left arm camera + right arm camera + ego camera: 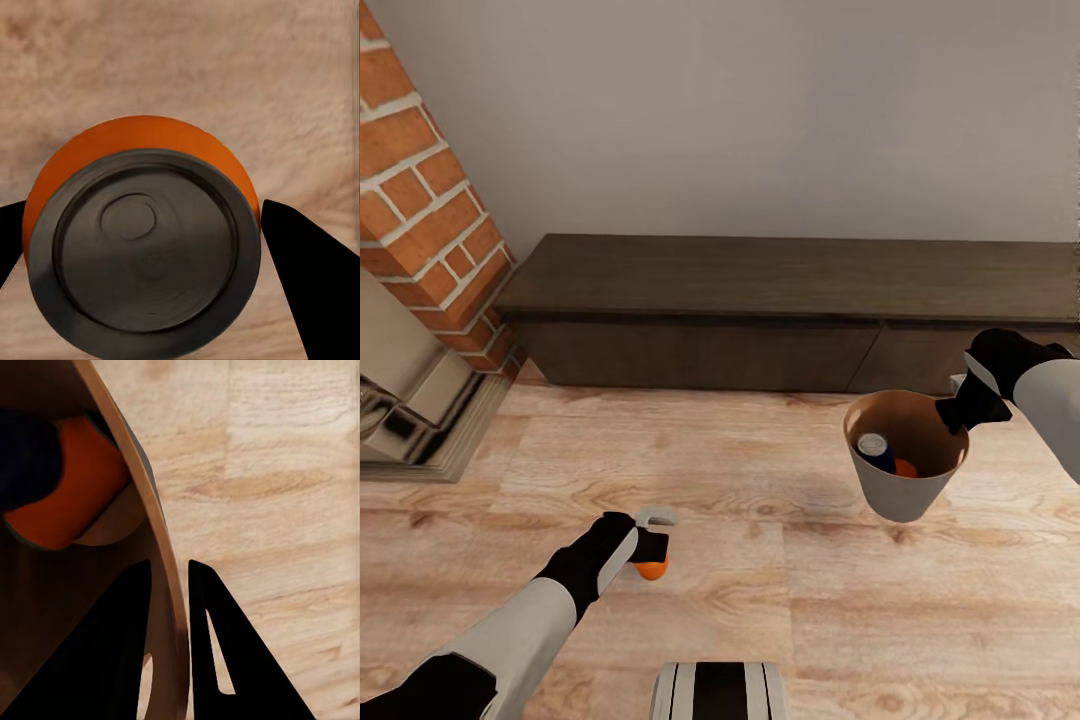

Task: Put the three can of soda from the living room inside the tash can in the kitchen.

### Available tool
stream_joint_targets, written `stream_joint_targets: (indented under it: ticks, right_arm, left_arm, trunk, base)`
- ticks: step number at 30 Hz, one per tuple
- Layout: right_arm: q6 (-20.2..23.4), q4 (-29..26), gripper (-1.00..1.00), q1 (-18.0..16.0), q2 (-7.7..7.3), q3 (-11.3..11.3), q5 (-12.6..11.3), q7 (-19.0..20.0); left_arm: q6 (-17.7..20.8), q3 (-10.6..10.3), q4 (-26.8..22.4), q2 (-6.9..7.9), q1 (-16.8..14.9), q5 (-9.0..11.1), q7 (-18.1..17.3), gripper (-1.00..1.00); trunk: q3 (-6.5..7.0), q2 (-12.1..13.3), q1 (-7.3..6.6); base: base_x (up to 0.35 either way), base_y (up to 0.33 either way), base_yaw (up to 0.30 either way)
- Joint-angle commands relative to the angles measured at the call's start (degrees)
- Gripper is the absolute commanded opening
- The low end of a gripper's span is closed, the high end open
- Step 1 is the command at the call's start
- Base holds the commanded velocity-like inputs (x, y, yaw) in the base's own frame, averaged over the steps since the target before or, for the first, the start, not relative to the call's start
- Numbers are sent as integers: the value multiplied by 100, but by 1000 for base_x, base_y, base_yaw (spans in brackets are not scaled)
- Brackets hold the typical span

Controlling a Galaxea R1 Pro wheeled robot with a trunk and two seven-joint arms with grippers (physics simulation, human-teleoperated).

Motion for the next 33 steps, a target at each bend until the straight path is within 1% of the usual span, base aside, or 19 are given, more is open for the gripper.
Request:
stream_joint_targets:
  ticks: [1, 10, 16, 20, 21, 23, 24, 25, 26, 27, 28, 29, 30, 31, 32, 33]
  right_arm:
    - [2, 2, -100, 4, -1, 9, -13, 11]
    - [2, 2, -100, 30, 17, -3, -11, 11]
    - [2, 2, -100, 52, 54, -4, -13, 13]
    - [2, -2, -100, 157, 72, -18, -20, 17]
    - [2, -4, -100, 199, 86, -22, -22, 18]
    - [2, -6, -100, 362, 240, -32, -30, 19]
    - [2, -6, -100, 399, 279, -33, -31, 19]
    - [2, -8, -100, 478, 358, -35, -34, 19]
    - [2, -12, -100, 622, 478, -39, -46, 20]
    - [2, -15, -100, 722, 541, -42, -54, 20]
    - [2, -20, -100, 797, 585, -44, -62, 20]
    - [2, -23, -100, 830, 601, -45, -65, 20]
    - [2, -31, -100, 887, 624, -46, -70, 20]
    - [2, -42, -100, 934, 640, -46, -71, 20]
    - [2, -54, -100, 996, 653, -47, -70, 23]
    - [2, -57, -100, 1015, 655, -47, -70, 24]
  left_arm:
    - [8, 0, 0, -2, 0, -6, -10, -100]
    - [35, 0, 9, 3, 0, -22, -48, -100]
    - [230, -2, -4, 17, 0, -28, -102, -100]
    - [417, -7, -7, 47, 0, -26, -183, -100]
    - [458, -7, -8, 57, 0, -25, -240, -100]
    - [573, -11, -8, 72, 0, -24, -551, -100]
    - [603, -12, -10, 74, 0, -26, -651, -100]
    - [690, -11, -16, 81, -8, -30, -874, -100]
    - [968, -10, -110, 145, -46, -40, -1241, -100]
    - [1249, -10, -327, 265, -115, -42, -1479, -100]
    - [1556, -8, -659, 428, -180, -42, -1700, -100]
    - [1722, -8, -864, 520, -206, -40, -1811, -100]
    - [2020, -5, -1324, 719, -247, -36, -2049, -100]
    - [2230, -4, -1795, 943, -302, -36, -2328, -100]
    - [2313, -4, -2308, 1278, -485, -39, -2868, -100]
    - [2313, -5, -2416, 1380, -578, -41, -3096, -100]
  trunk:
    - [23, 2, -2]
    - [222, 14, -25]
    - [355, 22, -41]
    - [444, 27, -51]
    - [466, 28, -54]
    - [510, 31, -59]
    - [532, 32, -62]
    - [555, 34, -64]
    - [577, 35, -67]
    - [599, 36, -69]
    - [621, 38, -72]
    - [643, 39, -74]
    - [665, 40, -77]
    - [688, 42, -80]
    - [710, 43, -82]
    - [732, 44, -85]
  base:
    - [0, 0, 0]
    - [0, 0, 0]
    - [0, 0, 0]
    - [0, 0, 0]
    - [0, 0, 0]
    - [0, 0, 0]
    - [0, 0, 0]
    - [0, 0, 0]
    - [0, 0, 0]
    - [0, 0, 0]
    - [0, 0, 0]
    - [0, 0, 0]
    - [0, 0, 0]
    - [0, 0, 0]
    - [0, 0, 0]
    - [0, 0, 0]
